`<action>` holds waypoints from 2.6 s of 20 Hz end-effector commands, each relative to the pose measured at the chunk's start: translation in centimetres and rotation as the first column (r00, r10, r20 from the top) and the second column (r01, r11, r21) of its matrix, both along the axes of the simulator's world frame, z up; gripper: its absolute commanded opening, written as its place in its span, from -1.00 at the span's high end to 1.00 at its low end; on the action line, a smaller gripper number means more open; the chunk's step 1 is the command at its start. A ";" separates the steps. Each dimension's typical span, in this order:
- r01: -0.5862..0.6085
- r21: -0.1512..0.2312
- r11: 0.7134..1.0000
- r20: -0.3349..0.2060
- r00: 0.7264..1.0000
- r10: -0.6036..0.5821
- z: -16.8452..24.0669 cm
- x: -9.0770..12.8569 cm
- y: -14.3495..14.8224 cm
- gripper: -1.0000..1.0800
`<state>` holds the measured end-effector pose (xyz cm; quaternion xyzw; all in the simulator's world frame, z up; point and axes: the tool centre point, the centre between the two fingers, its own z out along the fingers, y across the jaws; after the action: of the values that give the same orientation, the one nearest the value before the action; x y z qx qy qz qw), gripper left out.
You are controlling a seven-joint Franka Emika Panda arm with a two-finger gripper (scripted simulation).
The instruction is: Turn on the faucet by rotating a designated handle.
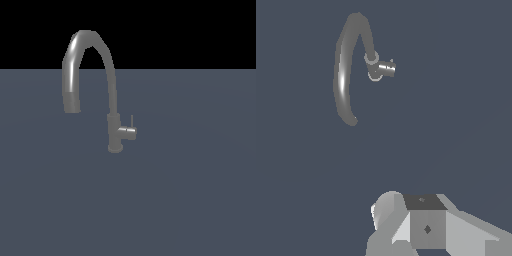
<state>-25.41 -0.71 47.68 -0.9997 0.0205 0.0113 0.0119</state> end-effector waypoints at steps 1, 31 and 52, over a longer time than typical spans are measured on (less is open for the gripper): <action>0.000 0.000 1.000 0.000 1.000 0.000 0.0 0.0 0.0 1.00; 0.382 0.279 0.881 -0.318 0.903 -0.290 -5.2 11.2 -0.6 1.00; 0.796 0.381 0.471 -0.721 0.574 -0.387 -15.6 21.7 -2.7 1.00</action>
<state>-4.40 -3.29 32.98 -0.8104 0.3681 0.2839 0.3567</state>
